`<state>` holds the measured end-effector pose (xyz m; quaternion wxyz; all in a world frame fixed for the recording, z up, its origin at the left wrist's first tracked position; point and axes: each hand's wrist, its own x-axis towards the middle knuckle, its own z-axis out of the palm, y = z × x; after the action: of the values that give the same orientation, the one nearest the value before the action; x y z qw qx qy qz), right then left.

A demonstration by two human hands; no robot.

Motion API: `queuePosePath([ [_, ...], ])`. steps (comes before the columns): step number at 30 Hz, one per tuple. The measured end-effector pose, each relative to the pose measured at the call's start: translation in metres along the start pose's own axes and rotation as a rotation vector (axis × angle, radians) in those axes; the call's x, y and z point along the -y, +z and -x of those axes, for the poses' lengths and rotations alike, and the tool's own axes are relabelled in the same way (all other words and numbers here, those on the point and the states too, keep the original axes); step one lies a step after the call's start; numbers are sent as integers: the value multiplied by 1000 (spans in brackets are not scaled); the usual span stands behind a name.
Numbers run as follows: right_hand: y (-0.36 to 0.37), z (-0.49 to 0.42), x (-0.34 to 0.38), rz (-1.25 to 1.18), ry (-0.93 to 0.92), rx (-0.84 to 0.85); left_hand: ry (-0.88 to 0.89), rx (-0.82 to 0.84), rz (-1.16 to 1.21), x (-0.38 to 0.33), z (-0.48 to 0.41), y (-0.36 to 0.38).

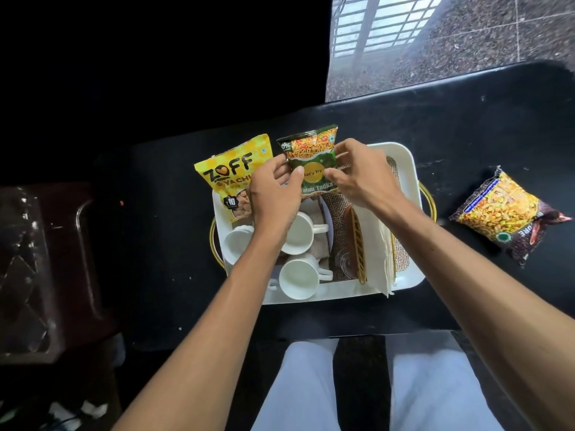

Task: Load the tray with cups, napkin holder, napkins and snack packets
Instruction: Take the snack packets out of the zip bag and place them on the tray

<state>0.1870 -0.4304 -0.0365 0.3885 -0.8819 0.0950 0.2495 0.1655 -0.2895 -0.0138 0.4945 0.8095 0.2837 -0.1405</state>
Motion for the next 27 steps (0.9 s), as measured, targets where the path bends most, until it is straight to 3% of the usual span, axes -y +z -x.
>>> queuePosePath([
  [7, -29, 19, -13, -128, 43, -96, -10, -63, -12, -7, 10, -5],
  [10, -52, 42, -34, -236, 59, -191, 117, -124, -49, -17, 26, 0],
  [14, -81, 74, -79, -315, 110, -299, 287, -82, -6, -42, 59, 36],
  [22, -129, 124, -194, -198, 249, -439, 600, 260, -150, -62, 107, 162],
  [27, -137, 135, -246, 2, 221, -380, 869, 679, -608, -73, 83, 231],
])
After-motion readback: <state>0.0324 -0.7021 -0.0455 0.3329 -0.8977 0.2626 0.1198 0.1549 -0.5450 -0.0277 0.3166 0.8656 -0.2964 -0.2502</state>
